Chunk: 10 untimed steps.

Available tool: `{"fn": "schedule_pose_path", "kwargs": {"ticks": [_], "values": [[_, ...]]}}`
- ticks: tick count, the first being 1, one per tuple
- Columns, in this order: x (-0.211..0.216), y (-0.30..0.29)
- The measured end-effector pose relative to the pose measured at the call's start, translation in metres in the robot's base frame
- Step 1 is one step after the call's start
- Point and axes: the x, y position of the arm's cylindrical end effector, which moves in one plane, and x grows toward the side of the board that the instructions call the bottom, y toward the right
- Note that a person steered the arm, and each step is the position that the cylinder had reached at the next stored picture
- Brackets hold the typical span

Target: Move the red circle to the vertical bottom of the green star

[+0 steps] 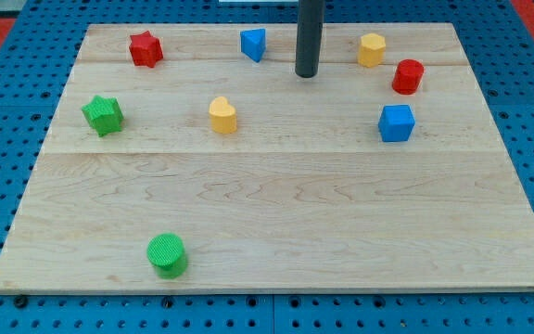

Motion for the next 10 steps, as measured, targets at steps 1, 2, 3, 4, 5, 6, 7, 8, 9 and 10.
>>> {"fn": "schedule_pose_path", "kwargs": {"ticks": [1,2,3,4,5,6,7,8,9,10], "values": [[0.023,0.038],[0.027,0.135],[0.04,0.216],[0.04,0.276],[0.019,0.284],[-0.009,0.261],[-0.024,0.241],[-0.025,0.241],[-0.025,0.242],[-0.026,0.242]]}}
